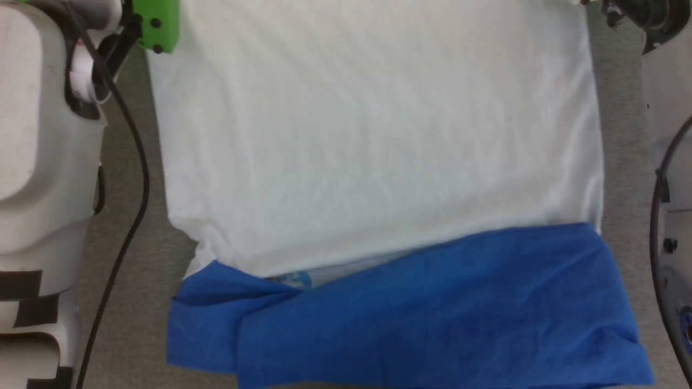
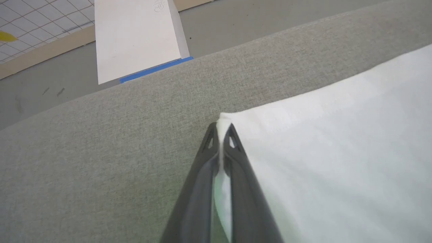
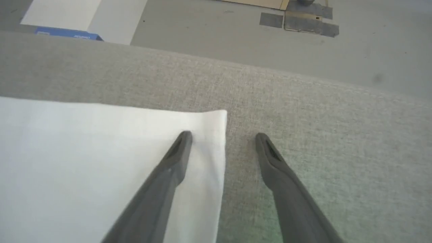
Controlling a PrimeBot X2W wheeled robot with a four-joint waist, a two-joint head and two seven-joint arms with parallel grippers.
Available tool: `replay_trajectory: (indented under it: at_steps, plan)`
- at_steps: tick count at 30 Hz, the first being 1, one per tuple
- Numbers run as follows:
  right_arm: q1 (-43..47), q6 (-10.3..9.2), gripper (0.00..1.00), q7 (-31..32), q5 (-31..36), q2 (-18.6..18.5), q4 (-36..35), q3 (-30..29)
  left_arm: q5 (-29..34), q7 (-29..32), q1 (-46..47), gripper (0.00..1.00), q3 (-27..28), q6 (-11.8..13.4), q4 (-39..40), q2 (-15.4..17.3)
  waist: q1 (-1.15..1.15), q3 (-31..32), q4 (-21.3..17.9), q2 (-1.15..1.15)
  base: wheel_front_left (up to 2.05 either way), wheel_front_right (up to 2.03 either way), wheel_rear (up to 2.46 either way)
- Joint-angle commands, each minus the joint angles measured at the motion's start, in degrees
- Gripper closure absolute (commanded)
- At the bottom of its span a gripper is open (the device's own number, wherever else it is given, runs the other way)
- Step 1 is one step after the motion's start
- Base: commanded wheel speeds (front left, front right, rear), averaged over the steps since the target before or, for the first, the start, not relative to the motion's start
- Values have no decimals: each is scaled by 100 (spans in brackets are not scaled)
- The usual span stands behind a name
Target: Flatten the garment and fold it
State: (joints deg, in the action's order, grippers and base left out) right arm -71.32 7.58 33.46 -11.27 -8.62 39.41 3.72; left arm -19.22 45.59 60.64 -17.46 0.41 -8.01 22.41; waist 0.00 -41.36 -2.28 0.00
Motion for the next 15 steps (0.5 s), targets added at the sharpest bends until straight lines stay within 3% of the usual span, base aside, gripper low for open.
replay_trajectory:
  at_steps: [1, 2, 3, 4, 7, 9, 15]
  plan:
    - [-160, -9, 0, 253, 133, 17, 125, 39, -17, -93, 115, 100, -30, -49, -58, -41, 0, -116, 277, 0, 0, 0, 0]
    - [-281, -9, 35, 951, 367, -7, 358, 217, -39, -218, 143, 100, -83, -115, -170, -83, 0, -97, 308, 0, 0, 0, 0]
    - [-305, -9, 78, 1157, 427, -22, 397, 275, -47, -252, 148, 100, -90, -128, -202, -90, 0, -86, 309, 0, 0, 0, 0]
    - [-327, -9, 100, 1411, 497, -45, 426, 366, -52, -288, 155, 100, -98, -140, -244, -95, 0, -72, 305, 0, 0, 0, 0]
    - [-338, -9, 100, 1816, 611, -99, 325, 526, -36, -435, 195, 100, -108, -166, -325, -87, 0, -33, 265, 0, 0, 0, 0]
    - [-341, -9, 100, 1686, 661, -150, 91, 551, 36, -630, 257, 100, -112, -181, -360, -46, 0, -23, 218, 0, 0, 0, 0]
    - [-324, -9, 100, 430, 804, -250, -510, 298, 400, -1748, 515, 100, -88, -147, -502, 73, 0, 66, 34, 0, 0, 0, 0]
